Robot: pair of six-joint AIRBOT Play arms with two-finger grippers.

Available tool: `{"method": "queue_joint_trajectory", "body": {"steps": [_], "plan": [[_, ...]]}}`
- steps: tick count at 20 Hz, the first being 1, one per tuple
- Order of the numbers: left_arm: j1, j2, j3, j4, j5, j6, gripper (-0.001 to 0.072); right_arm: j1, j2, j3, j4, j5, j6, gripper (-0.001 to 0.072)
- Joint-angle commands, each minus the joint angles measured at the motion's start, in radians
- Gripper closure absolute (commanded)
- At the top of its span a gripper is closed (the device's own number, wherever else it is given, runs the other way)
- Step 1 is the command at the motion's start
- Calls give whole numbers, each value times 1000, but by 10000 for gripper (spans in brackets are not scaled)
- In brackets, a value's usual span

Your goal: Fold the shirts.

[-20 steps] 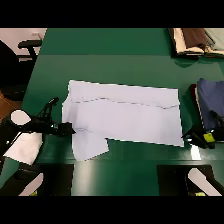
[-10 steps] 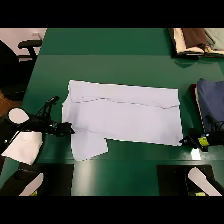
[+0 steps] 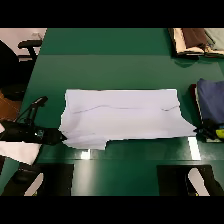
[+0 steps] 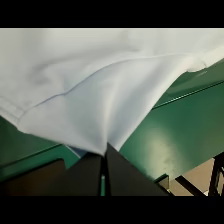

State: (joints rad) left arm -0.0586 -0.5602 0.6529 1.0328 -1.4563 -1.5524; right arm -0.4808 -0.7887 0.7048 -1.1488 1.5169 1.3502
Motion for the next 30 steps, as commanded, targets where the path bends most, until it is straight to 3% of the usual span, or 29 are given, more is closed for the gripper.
{"method": "queue_joint_trajectory", "body": {"steps": [1, 4, 8, 14, 16, 17, 19, 21, 22, 24, 25, 30], "plan": [[0, -20, 82, 13, 38, 13, 687, 105, -21, 121, -5, 1, 49, 697], [0, -198, 158, 68, 215, 96, 685, 243, -185, 257, -6, -94, 93, 696], [1, -510, 301, 145, 480, 96, 683, 360, -473, 461, -3, -168, 121, 696], [1, -795, 457, 137, 604, 120, 671, 388, -764, 699, 7, -193, 134, 670], [1, -798, 484, 130, 619, 108, 175, 375, -803, 747, 31, -181, 117, 347], [1, -797, 505, 130, 610, 109, 168, 359, -810, 761, 68, -167, 76, 323], [1, -793, 558, 130, 549, 113, 170, 314, -800, 747, 103, -142, 26, 311], [1, -793, 584, 108, 490, 113, 171, 256, -792, 700, 107, -111, 17, 131], [-2, -793, 583, 85, 482, 113, 184, 226, -793, 668, 110, -96, 17, 127], [-15, -795, 583, 50, 476, 114, 628, 179, -804, 592, 114, -98, -10, 128], [-31, -795, 583, 37, 484, 114, 683, 163, -813, 555, 132, -103, -35, 129], [-167, -809, 576, 8, 597, 103, 683, 185, -897, 481, 284, -142, -85, 143]]}}
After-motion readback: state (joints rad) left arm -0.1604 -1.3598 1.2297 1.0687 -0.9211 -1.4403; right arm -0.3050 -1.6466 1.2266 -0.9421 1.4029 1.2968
